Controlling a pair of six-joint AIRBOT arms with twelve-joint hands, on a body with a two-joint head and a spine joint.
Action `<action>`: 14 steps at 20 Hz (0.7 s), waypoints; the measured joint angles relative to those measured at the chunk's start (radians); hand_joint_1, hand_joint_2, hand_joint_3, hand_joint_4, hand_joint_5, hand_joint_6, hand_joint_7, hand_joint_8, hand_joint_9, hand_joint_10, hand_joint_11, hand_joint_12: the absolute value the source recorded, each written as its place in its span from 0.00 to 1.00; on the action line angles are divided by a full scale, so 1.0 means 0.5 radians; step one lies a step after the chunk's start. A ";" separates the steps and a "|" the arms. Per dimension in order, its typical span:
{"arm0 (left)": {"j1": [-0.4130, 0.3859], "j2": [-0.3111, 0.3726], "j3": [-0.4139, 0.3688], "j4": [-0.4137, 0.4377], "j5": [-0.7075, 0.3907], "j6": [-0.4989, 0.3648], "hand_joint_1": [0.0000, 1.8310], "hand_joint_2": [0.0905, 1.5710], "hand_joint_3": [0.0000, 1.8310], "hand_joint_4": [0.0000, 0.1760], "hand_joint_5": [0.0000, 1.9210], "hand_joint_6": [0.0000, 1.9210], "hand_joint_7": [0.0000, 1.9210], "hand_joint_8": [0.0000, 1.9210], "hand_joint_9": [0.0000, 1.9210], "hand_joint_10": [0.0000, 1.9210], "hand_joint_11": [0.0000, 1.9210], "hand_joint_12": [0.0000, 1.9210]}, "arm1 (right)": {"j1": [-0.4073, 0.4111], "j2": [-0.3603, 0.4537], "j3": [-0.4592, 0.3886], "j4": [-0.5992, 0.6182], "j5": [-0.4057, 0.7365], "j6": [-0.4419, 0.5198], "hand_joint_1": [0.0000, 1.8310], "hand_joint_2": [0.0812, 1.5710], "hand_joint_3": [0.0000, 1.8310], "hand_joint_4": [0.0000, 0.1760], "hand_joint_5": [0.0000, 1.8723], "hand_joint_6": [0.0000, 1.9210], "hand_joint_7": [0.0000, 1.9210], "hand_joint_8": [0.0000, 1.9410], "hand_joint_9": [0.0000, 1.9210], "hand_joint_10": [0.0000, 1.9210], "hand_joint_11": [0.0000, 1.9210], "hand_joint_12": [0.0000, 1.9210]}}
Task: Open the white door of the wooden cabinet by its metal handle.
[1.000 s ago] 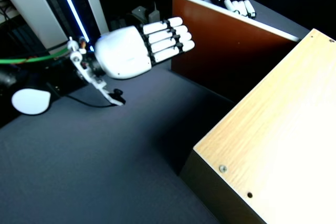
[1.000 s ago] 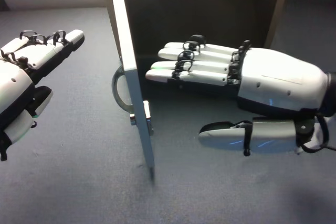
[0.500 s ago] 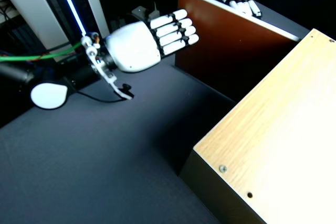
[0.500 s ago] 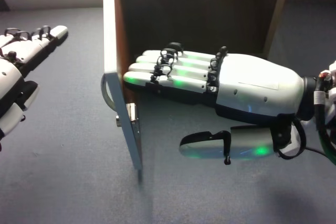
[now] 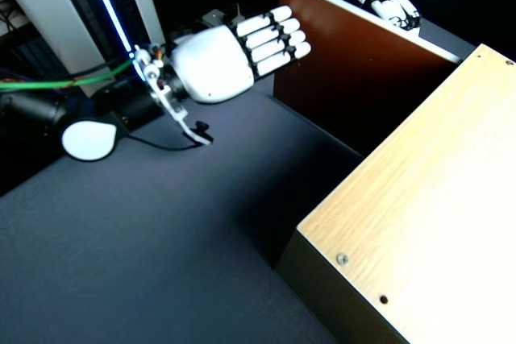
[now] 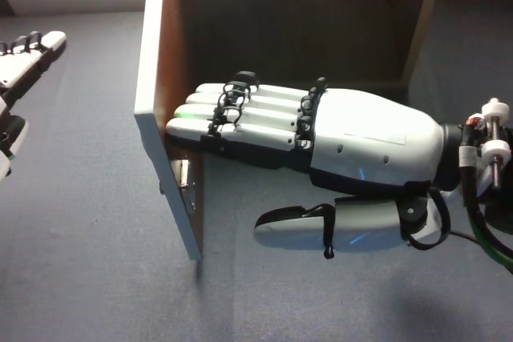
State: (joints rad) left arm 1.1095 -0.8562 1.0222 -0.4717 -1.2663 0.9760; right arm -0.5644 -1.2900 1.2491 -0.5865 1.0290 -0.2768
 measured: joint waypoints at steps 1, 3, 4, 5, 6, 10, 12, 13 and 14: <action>0.006 0.000 0.001 -0.003 0.005 0.000 0.65 1.00 0.01 0.04 0.00 0.00 0.09 0.00 0.12 0.00 0.02 0.46 | 0.001 -0.004 0.001 -0.001 -0.002 0.000 0.18 0.92 0.00 0.00 0.00 0.00 0.00 0.00 0.00 0.00 0.00 0.00; 0.012 0.000 0.000 -0.001 0.023 0.000 0.65 1.00 0.01 0.04 0.00 0.00 0.09 0.00 0.12 0.00 0.02 0.46 | 0.002 -0.014 0.001 0.002 -0.001 0.000 0.09 0.94 0.01 0.00 0.00 0.00 0.00 0.00 0.00 0.00 0.00 0.00; 0.012 0.000 0.000 0.003 0.021 0.000 0.65 1.00 0.01 0.04 0.00 0.00 0.09 0.00 0.12 0.00 0.02 0.46 | 0.002 -0.021 0.001 -0.001 -0.003 0.000 0.09 0.93 0.00 0.00 0.01 0.00 0.01 0.00 0.00 0.00 0.00 0.00; 0.012 0.000 0.000 0.008 0.020 0.001 0.65 1.00 0.01 0.00 0.02 0.01 0.09 0.00 0.12 0.00 0.02 0.46 | 0.002 -0.024 0.001 -0.005 -0.003 0.002 0.09 0.93 0.00 0.00 0.00 0.00 0.00 0.00 0.00 0.00 0.00 0.00; 0.012 0.000 0.000 0.010 0.021 0.001 0.65 1.00 0.01 0.00 0.01 0.00 0.09 0.00 0.12 0.00 0.02 0.46 | 0.002 -0.024 0.001 -0.011 -0.002 0.002 0.20 0.91 0.00 0.00 0.00 0.00 0.00 0.00 0.00 0.00 0.00 0.00; 0.017 0.000 -0.005 0.014 0.014 0.001 0.65 1.00 0.01 0.04 0.00 0.00 0.09 0.00 0.12 0.00 0.02 0.46 | 0.002 -0.007 0.000 0.030 -0.005 0.008 0.10 0.94 0.02 0.00 0.02 0.01 0.02 0.01 0.00 0.00 0.00 0.00; 0.034 0.000 -0.021 0.016 -0.008 0.000 0.65 1.00 0.01 0.00 0.01 0.00 0.09 0.00 0.12 0.00 0.02 0.46 | 0.002 0.047 0.000 0.082 -0.004 0.008 0.04 0.96 0.01 0.00 0.02 0.00 0.00 0.00 0.00 0.00 0.00 0.00; 0.040 0.000 -0.027 0.014 -0.010 0.000 0.13 0.98 0.00 0.00 0.06 0.01 0.07 0.01 0.06 0.01 0.05 0.12 | 0.002 0.074 0.001 0.150 -0.004 0.007 0.04 0.96 0.01 0.00 0.00 0.00 0.00 0.00 0.00 0.00 0.00 0.00; 0.046 0.000 -0.027 0.016 -0.018 -0.002 0.03 0.86 0.00 0.00 0.08 0.00 0.07 0.00 0.06 0.00 0.05 0.06 | 0.001 0.104 0.000 0.185 -0.002 0.001 0.03 0.96 0.00 0.00 0.00 0.00 0.00 0.00 0.00 0.00 0.00 0.00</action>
State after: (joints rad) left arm 1.1324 -0.8562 1.0084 -0.4637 -1.2755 0.9752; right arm -0.5640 -1.2381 1.2491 -0.4942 1.0279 -0.2764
